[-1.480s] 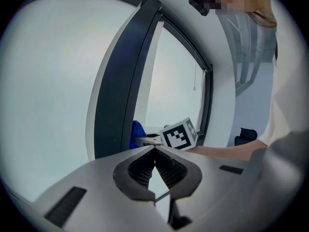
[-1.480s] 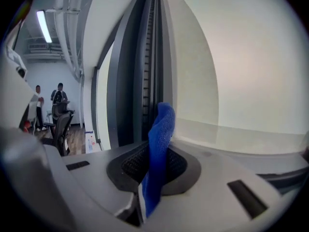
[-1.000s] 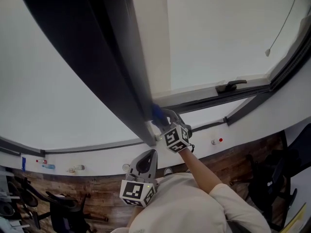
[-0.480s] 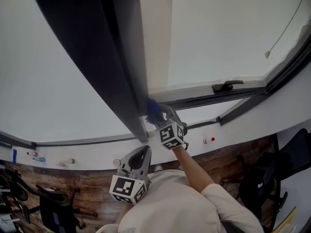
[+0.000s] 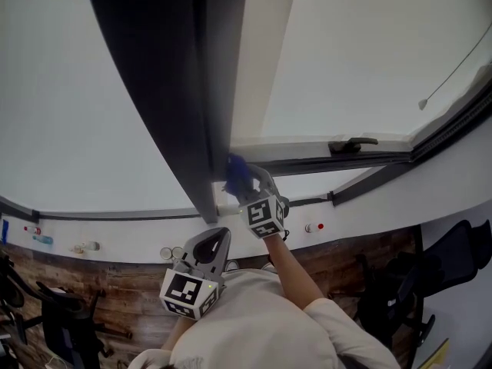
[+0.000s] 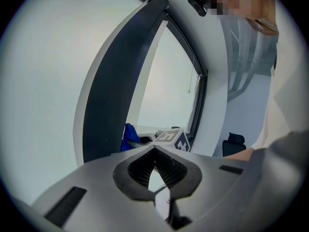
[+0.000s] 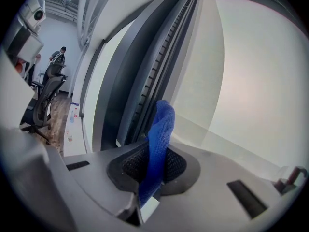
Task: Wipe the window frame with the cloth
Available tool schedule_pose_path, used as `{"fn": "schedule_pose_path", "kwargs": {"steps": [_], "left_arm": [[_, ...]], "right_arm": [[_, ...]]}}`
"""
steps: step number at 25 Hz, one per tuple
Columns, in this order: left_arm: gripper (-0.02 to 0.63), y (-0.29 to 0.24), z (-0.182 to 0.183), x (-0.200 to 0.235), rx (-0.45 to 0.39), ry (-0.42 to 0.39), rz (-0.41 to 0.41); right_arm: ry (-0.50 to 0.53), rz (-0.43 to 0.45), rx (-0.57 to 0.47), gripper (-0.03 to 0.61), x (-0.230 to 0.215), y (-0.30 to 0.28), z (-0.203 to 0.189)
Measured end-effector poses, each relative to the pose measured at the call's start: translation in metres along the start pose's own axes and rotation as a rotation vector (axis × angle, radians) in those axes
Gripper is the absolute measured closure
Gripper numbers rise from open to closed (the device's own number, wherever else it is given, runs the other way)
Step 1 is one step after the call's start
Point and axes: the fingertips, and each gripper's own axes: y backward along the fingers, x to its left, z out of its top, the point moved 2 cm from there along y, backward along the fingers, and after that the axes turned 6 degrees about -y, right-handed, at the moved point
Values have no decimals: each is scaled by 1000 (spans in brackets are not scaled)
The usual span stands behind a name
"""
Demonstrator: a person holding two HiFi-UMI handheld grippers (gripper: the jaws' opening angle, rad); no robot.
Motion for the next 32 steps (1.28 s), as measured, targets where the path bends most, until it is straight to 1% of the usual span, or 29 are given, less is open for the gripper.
{"fn": "schedule_pose_path", "kwargs": {"steps": [6,14,21,32], "left_arm": [[606,-2,-4,-2,7,-6,-22],[606,0,-5,-11,14,-26,-61],[606,2,-5,-11,14,-34,-54],[606,-8,-3,-21,23,-40,-78]], "right_arm": [[16,-14,3,534,-3,3,-2],[2,-45,0,534,-10,8,-5],[-16,-51,-2,534,-13,10,-7],[-23,-45,-2,534,-19,11,-10]]}}
